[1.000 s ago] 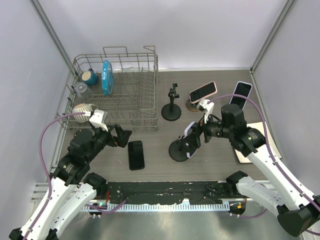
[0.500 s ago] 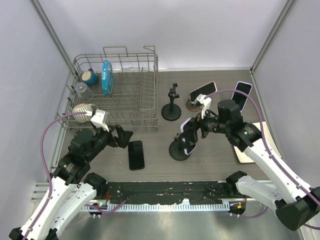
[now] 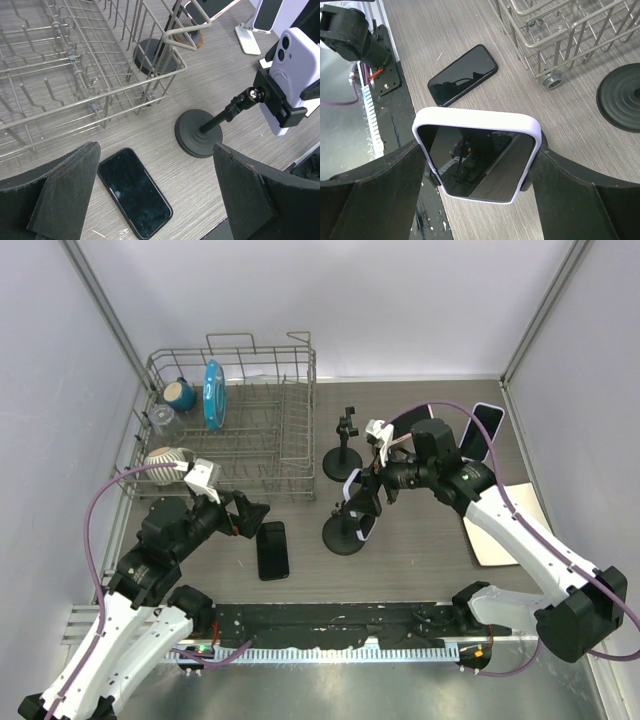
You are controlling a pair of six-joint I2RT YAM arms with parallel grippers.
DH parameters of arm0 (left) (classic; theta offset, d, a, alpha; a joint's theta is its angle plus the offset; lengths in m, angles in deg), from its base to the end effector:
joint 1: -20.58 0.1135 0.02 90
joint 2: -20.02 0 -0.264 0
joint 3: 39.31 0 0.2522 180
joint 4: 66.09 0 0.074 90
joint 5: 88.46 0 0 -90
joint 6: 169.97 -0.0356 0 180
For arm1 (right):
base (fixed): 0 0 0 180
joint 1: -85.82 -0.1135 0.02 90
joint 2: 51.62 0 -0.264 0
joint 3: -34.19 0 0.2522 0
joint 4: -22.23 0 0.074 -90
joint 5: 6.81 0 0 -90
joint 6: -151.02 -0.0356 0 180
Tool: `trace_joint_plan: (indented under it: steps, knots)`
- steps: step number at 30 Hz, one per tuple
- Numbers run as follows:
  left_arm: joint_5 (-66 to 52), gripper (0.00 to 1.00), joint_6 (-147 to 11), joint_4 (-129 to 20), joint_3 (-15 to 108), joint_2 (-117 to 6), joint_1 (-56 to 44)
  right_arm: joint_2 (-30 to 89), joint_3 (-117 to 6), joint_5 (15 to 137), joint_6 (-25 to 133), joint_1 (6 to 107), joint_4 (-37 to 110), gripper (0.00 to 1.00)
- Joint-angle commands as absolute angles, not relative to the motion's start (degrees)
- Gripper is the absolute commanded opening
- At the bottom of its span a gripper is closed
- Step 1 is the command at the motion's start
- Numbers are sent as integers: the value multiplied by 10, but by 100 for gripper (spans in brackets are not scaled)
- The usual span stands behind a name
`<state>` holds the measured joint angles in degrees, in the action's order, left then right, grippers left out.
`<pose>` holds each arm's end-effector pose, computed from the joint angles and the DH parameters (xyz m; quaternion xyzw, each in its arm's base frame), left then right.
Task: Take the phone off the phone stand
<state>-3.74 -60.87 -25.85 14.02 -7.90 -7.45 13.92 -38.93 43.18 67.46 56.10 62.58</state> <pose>0.1047 -0.0594 0.3173 0.0896 0.7870 -0.2770 0.5439 0.2022 0.1418 0.3323 -0.4118 0.7333 0.3849 0.3802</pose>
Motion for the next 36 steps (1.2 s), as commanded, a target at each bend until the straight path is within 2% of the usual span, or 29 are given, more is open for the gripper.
trace_joint_plan:
  steps: [1,2,5,7,15,25,28,33,36]
  knots:
    - [-56,100,-610,-288,142,-82,-72,143,-444,417,728,556,631,71]
    - [-59,100,-610,-287,142,-82,-72,139,-442,426,730,556,632,80]
    - [-62,100,-610,-288,143,-84,-72,123,-433,451,730,556,645,89]
    - [-64,100,-610,-289,143,-85,-72,110,-430,464,726,556,652,91]
    - [-69,100,-610,-289,143,-88,-72,103,-446,493,702,556,674,93]
    - [-72,100,-610,-290,144,-93,-72,43,-520,630,584,527,744,93]
    - [-72,100,-609,-289,144,-97,-73,39,-546,729,542,501,764,92]
    - [-69,100,-609,-288,144,-99,-72,80,-589,969,485,370,814,91]
    - [-64,100,-609,-287,144,-99,-72,121,-614,1057,450,299,840,92]
